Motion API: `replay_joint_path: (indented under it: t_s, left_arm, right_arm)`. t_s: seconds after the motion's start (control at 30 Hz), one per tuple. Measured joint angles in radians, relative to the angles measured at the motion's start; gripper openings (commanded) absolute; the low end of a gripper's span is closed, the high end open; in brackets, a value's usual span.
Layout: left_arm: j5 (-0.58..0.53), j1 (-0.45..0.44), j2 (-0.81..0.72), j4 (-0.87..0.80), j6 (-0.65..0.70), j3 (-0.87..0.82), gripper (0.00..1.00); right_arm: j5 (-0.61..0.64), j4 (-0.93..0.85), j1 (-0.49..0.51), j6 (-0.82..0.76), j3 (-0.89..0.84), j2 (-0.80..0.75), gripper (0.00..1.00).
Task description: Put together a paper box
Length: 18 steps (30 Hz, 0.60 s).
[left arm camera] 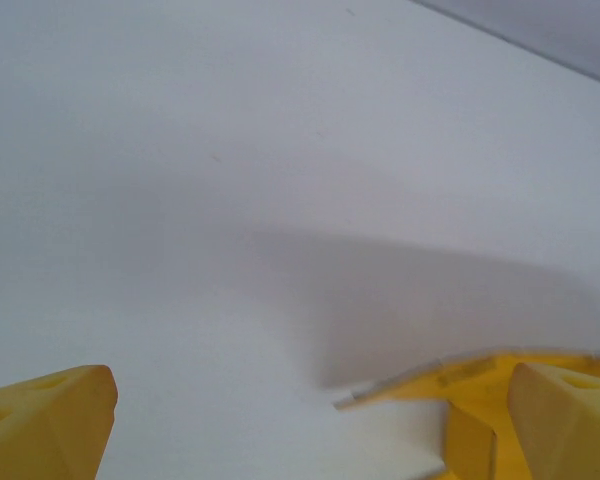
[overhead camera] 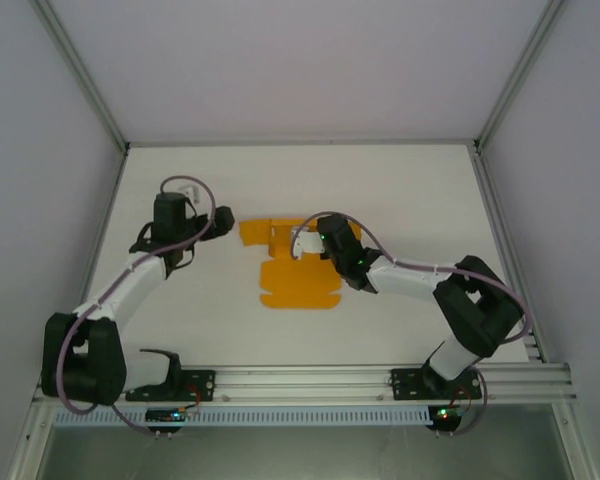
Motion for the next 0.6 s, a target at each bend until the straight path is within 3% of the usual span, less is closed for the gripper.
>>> replay_joint_path:
  t_s: [0.33, 0.6]
  left_arm:
    - [-0.013, 0.021, 0.332, -0.001, 0.019, 0.154, 1.0]
    - [0.135, 0.02, 0.352, 0.053, 0.061, 0.126, 0.79]
  right_arm:
    - [0.002, 0.245, -0.006, -0.163, -0.048, 0.105, 0.0]
    - [0.001, 0.34, -0.008, -0.194, -0.069, 0.113, 0.0]
